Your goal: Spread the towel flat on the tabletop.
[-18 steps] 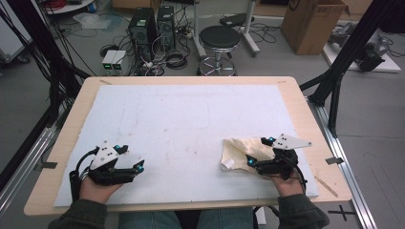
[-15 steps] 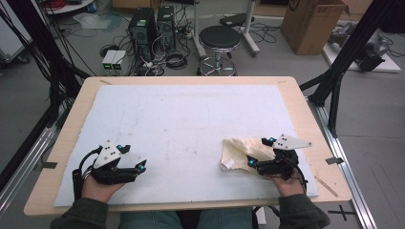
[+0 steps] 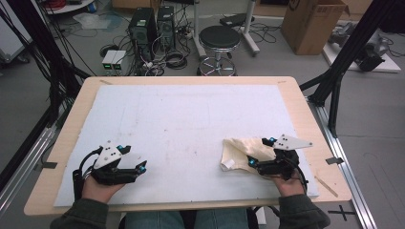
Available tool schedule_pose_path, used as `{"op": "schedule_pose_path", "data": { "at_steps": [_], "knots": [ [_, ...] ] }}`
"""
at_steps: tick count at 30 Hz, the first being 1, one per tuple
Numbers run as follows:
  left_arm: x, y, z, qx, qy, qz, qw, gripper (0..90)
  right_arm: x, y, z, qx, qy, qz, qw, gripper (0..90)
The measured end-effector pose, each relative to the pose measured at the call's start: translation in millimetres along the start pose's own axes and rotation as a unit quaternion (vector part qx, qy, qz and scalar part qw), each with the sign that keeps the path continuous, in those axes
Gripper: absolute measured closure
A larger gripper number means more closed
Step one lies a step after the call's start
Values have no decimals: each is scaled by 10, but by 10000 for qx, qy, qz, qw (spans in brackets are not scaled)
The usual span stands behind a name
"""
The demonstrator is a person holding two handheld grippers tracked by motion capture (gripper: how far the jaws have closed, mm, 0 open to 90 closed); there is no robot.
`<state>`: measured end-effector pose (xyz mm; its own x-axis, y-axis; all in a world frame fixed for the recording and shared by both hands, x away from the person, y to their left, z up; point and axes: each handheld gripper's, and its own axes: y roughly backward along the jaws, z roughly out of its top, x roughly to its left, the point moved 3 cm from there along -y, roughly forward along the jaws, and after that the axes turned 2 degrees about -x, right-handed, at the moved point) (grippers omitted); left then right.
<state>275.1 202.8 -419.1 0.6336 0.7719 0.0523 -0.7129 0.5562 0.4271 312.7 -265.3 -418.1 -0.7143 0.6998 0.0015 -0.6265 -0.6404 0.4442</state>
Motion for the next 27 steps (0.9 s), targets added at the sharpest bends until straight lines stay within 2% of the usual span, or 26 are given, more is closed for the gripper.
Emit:
{"op": "schedule_pose_path", "data": {
  "at_steps": [15, 27],
  "knots": [
    [12, 34, -12, -30, 18, 34, 10000, 228, 26, -3, 42, -33, 46, 5, 10000, 123],
    [21, 24, -17, 3, -1, 29, 10000, 228, -54, 58, 33, -20, 30, -79, 10000, 145]
  ]
}}
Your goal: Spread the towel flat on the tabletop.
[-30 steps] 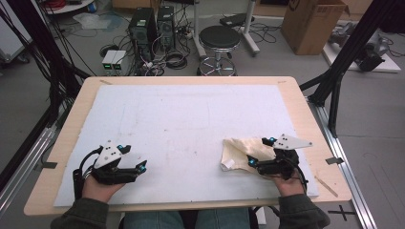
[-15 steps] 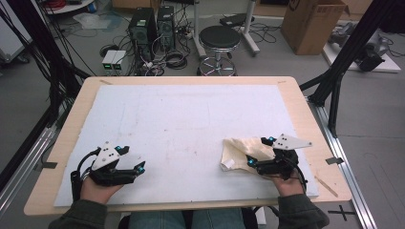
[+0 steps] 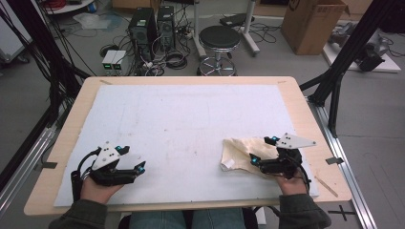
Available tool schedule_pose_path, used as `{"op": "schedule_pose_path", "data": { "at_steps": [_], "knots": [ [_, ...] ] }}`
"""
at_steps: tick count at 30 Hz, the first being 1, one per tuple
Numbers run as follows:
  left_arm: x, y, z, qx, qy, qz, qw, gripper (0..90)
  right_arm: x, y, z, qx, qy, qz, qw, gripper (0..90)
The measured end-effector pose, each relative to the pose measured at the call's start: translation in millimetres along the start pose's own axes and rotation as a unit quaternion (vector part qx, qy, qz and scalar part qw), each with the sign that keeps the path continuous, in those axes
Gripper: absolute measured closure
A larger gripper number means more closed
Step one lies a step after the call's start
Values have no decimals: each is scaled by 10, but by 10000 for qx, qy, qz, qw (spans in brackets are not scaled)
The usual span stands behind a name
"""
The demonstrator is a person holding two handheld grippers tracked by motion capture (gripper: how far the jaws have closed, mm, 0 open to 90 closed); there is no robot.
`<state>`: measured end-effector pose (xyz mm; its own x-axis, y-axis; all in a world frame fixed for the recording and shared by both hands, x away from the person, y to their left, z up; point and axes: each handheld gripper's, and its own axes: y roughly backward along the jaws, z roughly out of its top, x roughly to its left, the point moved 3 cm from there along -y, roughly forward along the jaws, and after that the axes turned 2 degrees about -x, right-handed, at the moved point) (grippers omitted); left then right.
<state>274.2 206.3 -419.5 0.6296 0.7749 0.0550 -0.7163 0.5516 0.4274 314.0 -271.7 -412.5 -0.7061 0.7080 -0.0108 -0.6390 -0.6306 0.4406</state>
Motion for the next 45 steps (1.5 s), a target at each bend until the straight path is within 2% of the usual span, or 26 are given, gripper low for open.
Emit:
{"op": "schedule_pose_path", "data": {
  "at_steps": [6, 12, 20, 23, 27, 32, 33, 38, 41, 45],
  "knots": [
    [7, -21, -7, 26, -1, -12, 10000, 228, -38, -5, -37, 191, 17, 8, 9998, 182],
    [-5, -60, -3, 43, -3, -62, 10000, 228, -50, -51, -106, 486, 5, 74, 9988, 270],
    [-15, -89, -10, 76, -47, -95, 9999, 230, -61, -148, -194, 835, 17, 160, 9964, 454],
    [-5, -90, -15, 76, -21, -95, 9999, 230, -76, -196, -219, 918, -47, 182, 9956, 493],
    [5, -91, -18, 75, 1, -67, 9999, 231, -95, -298, -278, 1207, -66, 259, 9923, 553],
    [8, -95, -30, 114, -19, -68, 9999, 231, -88, -378, -323, 1474, 59, 297, 9886, 642],
    [8, -95, -30, 114, -19, -68, 9999, 231, -88, -378, -323, 1474, 59, 297, 9886, 642],
    [21, -79, -43, 117, 0, -31, 9999, 231, -114, -374, -321, 1458, 50, 413, 9884, 783],
    [24, -78, -48, 120, 17, -19, 9999, 231, -117, -364, -312, 1422, 9, 445, 9888, 809],
    [17, -77, -46, 114, 13, -3, 9999, 232, -134, -332, -279, 1245, -92, 503, 9909, 823]
  ]
}}
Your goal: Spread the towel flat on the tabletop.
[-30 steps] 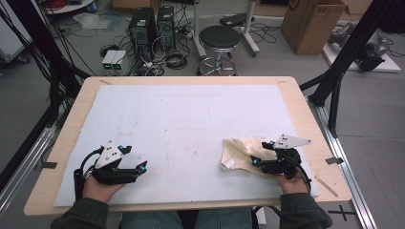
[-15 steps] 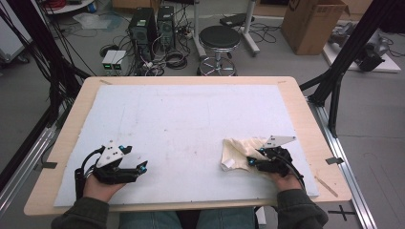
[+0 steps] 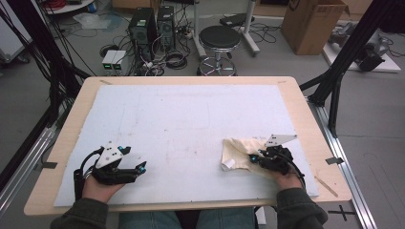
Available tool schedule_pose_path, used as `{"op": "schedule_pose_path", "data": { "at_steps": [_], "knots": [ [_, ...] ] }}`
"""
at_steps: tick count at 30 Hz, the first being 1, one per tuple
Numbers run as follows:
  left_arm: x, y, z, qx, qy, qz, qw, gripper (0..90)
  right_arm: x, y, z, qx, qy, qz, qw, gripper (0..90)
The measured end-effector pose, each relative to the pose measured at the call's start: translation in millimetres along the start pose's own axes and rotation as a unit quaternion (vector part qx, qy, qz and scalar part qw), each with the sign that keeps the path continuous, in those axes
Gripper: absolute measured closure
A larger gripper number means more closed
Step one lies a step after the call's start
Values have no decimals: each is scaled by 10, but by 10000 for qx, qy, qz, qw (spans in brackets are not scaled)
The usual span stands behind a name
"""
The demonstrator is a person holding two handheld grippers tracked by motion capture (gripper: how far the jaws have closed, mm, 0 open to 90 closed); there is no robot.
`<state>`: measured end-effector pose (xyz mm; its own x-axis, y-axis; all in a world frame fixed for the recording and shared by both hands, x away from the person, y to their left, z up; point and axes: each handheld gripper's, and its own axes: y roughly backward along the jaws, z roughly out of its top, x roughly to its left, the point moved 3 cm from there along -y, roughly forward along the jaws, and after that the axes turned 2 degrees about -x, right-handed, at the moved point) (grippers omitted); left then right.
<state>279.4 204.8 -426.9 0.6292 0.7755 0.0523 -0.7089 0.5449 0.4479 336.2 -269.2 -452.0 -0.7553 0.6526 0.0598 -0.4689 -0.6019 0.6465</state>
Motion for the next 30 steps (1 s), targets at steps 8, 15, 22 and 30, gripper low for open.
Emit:
{"op": "schedule_pose_path", "data": {
  "at_steps": [8, 15, 22, 30],
  "knots": [
    [7, 14, -3, 7, -20, 0, 10000, 232, 60, 118, 181, -300, 83, 71, 9995, 827],
    [17, 29, -9, -28, 37, 34, 10000, 231, 122, 185, 377, -410, 173, 173, 9989, 830],
    [11, 27, -5, -15, 18, 8, 10000, 232, 151, 267, 643, -541, 206, 281, 9979, 832],
    [15, 25, -6, -28, 25, 7, 10000, 231, 229, 180, 973, -618, 398, 465, 9962, 832]
  ]
}}
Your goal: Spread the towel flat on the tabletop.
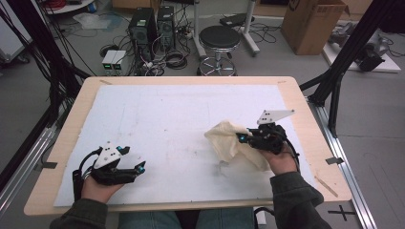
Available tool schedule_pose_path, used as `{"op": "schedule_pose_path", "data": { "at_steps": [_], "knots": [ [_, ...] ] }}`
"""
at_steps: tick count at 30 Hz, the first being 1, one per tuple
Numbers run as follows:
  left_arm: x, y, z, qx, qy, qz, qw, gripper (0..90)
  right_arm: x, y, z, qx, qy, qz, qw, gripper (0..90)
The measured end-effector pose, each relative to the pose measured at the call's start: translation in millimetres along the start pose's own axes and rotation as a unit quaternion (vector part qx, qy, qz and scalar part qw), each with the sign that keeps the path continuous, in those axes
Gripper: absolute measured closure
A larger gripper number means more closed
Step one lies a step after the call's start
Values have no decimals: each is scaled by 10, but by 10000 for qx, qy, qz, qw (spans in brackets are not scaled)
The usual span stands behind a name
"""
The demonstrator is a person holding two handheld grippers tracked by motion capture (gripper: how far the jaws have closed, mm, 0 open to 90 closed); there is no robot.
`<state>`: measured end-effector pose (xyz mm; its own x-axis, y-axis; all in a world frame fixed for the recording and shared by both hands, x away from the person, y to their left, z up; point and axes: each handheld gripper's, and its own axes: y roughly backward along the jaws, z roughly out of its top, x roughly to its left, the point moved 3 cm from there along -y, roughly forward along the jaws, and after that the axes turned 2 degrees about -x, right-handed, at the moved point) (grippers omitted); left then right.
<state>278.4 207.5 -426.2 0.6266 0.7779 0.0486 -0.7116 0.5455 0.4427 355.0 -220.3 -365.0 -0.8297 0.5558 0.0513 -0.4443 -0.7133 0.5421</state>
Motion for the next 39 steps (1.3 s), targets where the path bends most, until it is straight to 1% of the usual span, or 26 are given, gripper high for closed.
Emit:
{"op": "schedule_pose_path", "data": {
  "at_steps": [4, 5, 6, 7, 9, 10, 20, 22, 24, 25, 27, 29, 31, 32, 33, 34, 35, 39],
  "knots": [
    [4, -3, 0, 6, -21, -7, 10000, 232, 34, -110, 167, 23, 72, 102, 9999, 832],
    [4, -3, 1, -1, -17, -8, 10000, 232, 34, -110, 167, 23, 72, 102, 9999, 832],
    [5, -3, 1, -1, -18, -9, 10000, 232, 42, -138, 212, 26, 88, 109, 9999, 832],
    [5, -4, 1, -2, -15, -12, 10000, 231, 50, -200, 294, 7, 77, 168, 9998, 831],
    [5, -3, 2, -6, -18, -16, 10000, 231, 47, -267, 364, 7, 113, 203, 9997, 832],
    [5, -4, 2, -5, -18, -23, 10000, 232, 51, -301, 396, 5, 94, 216, 9997, 831],
    [14, -12, 3, -14, -11, -29, 10000, 231, 107, -697, 634, 67, 101, 467, 9988, 831],
    [12, -15, 4, -18, -6, -35, 10000, 232, 116, -786, 665, 82, 40, 511, 9987, 832],
    [12, -15, 4, -9, -13, -39, 10000, 232, 127, -871, 691, 99, -30, 583, 9982, 831],
    [13, -16, 4, -10, -14, -39, 10000, 231, 135, -915, 703, 118, -2, 597, 9981, 831],
    [14, -19, 6, -16, -13, -43, 10000, 232, 156, -1002, 722, 139, -34, 650, 9978, 830],
    [12, -22, 6, -16, -13, -60, 10000, 232, 176, -1091, 730, 219, -11, 662, 9976, 830],
    [13, -25, 6, -12, -30, -60, 10000, 231, 181, -1192, 716, 364, 6, 678, 9970, 827],
    [8, -29, 7, -18, -12, -72, 10000, 231, 181, -1192, 716, 364, 6, 678, 9970, 827],
    [8, -32, 7, -10, -31, -62, 10000, 231, 175, -1244, 701, 434, -1, 666, 9968, 825],
    [9, -37, 9, -3, -48, -76, 10000, 232, 156, -1347, 663, 568, -39, 637, 9963, 823],
    [4, -42, 10, -11, -18, -97, 10000, 232, 146, -1396, 642, 628, -27, 632, 9960, 820],
    [7, -60, 13, 24, -53, -113, 9999, 232, 125, -1587, 549, 938, -38, 627, 9936, 800]
  ]
}}
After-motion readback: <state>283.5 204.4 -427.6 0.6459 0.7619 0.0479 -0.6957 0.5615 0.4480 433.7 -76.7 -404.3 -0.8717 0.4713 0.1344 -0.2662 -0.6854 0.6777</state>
